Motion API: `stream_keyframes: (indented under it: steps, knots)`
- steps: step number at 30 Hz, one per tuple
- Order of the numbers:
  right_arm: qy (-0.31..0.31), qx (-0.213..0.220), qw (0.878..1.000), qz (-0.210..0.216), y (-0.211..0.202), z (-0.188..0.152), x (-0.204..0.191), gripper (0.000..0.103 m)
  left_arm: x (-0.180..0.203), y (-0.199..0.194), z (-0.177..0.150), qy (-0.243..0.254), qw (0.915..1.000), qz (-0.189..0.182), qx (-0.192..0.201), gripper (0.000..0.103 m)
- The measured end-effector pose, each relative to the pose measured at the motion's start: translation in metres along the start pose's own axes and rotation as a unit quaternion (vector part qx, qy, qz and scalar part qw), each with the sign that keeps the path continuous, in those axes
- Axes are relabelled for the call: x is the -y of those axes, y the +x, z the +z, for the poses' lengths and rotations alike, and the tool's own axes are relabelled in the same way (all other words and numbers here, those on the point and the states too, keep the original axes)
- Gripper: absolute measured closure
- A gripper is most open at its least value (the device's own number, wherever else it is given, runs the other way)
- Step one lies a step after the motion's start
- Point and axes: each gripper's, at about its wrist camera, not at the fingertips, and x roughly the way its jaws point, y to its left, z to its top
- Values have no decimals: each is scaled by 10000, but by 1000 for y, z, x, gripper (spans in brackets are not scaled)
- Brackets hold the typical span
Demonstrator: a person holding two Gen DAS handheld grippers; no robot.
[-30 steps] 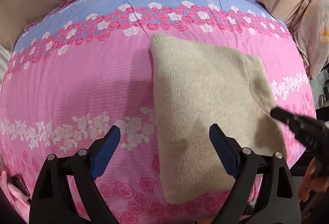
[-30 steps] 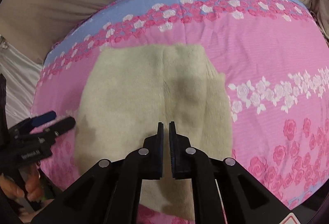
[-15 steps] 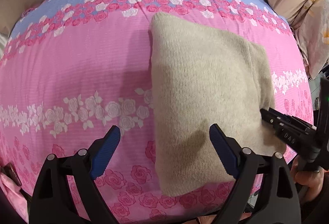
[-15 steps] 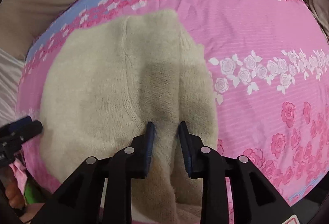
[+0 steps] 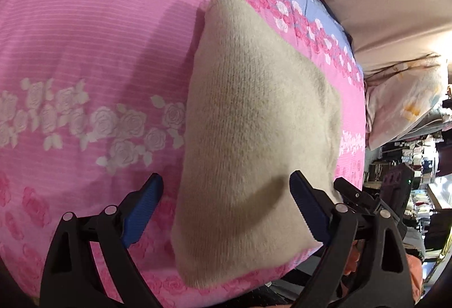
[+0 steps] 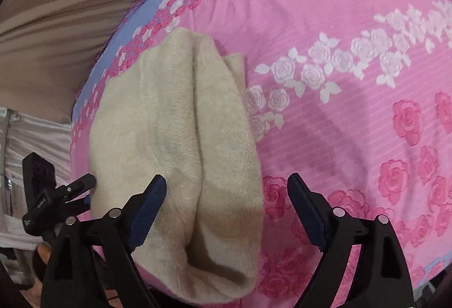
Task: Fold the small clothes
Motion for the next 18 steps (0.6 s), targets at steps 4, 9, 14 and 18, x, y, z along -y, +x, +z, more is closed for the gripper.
stream_keyframes:
  steps: [4, 9, 14, 18]
  knots:
    - [237, -132, 9980, 576, 23, 4, 8, 18, -1, 29, 7, -103, 9993, -335, -125, 15]
    - [94, -41, 9957, 925, 19, 11, -10, 72, 6, 26, 11, -323, 9974, -635, -94, 52]
    - [-515, 707, 9913, 986, -59, 22, -65, 79, 57, -34, 21, 228, 9953, -925, 171, 60]
    - [-1147, 1439, 9777, 1011, -143, 40, -115, 79, 109, -114, 38, 843, 9860, -1258, 696, 60]
